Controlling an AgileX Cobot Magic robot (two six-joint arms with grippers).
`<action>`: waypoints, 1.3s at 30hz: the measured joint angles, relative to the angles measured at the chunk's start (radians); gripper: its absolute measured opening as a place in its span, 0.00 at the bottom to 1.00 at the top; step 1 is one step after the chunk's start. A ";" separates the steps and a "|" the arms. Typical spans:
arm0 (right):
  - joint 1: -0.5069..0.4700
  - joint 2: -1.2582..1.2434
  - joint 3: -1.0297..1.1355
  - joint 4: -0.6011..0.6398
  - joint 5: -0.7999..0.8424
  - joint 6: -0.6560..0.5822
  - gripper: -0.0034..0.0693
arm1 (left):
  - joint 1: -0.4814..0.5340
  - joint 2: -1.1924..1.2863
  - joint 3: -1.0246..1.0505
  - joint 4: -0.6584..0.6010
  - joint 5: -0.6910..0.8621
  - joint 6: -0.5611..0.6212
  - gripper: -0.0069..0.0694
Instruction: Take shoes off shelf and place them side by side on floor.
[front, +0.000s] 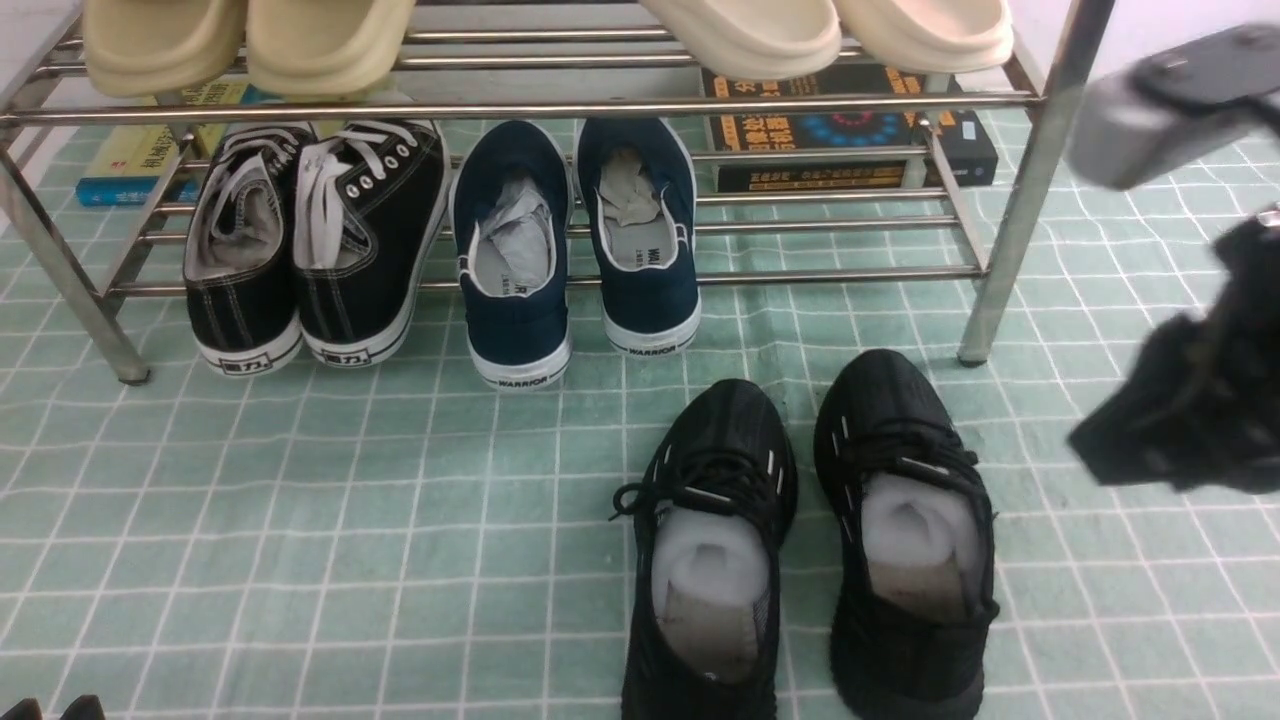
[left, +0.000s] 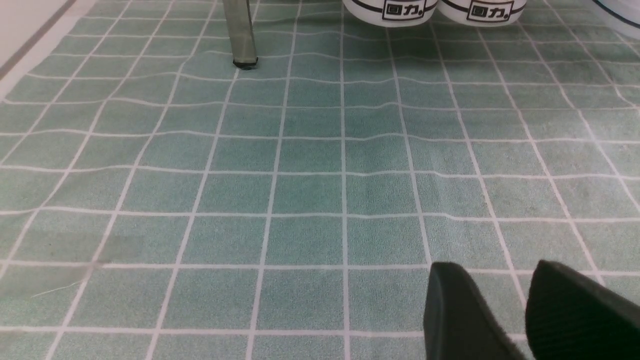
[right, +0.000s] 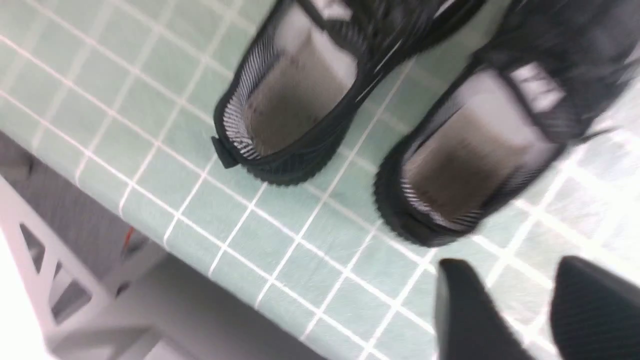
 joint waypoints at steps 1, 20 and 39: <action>0.000 -0.086 0.024 -0.016 0.005 0.000 0.27 | 0.000 0.000 0.000 0.000 0.000 0.000 0.41; 0.000 -0.859 0.949 -0.042 -0.925 0.001 0.03 | 0.000 0.000 0.000 0.000 0.000 0.000 0.41; 0.000 -0.860 1.056 -0.042 -0.996 0.001 0.04 | 0.000 0.000 0.000 0.000 0.000 0.000 0.41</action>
